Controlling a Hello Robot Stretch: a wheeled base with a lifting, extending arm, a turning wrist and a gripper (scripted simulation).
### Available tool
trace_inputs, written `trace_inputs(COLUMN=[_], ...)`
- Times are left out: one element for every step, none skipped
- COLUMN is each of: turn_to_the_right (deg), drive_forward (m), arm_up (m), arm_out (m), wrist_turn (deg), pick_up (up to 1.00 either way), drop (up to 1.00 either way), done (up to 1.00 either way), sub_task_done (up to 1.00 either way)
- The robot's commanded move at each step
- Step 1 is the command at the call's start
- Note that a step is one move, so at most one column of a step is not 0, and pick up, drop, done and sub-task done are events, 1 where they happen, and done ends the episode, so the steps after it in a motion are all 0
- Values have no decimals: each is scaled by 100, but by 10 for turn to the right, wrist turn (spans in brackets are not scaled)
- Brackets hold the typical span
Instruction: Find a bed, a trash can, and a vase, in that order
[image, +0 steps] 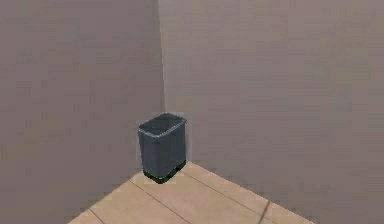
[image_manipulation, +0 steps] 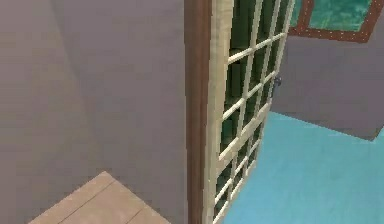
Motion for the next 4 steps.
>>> trace_inputs(turn_to_the_right=[0, -150, 0, -450], drive_forward=[75, 0, 0, 0], arm_up=[0, 0, 0, 0], arm_out=[0, 0, 0, 0], wrist_turn=[0, 0, 0, 0], pick_up=[0, 0, 0, 0], drop=[0, 0, 0, 0], done=[0, 0, 0, 0], sub_task_done=[0, 0, 100, 0])
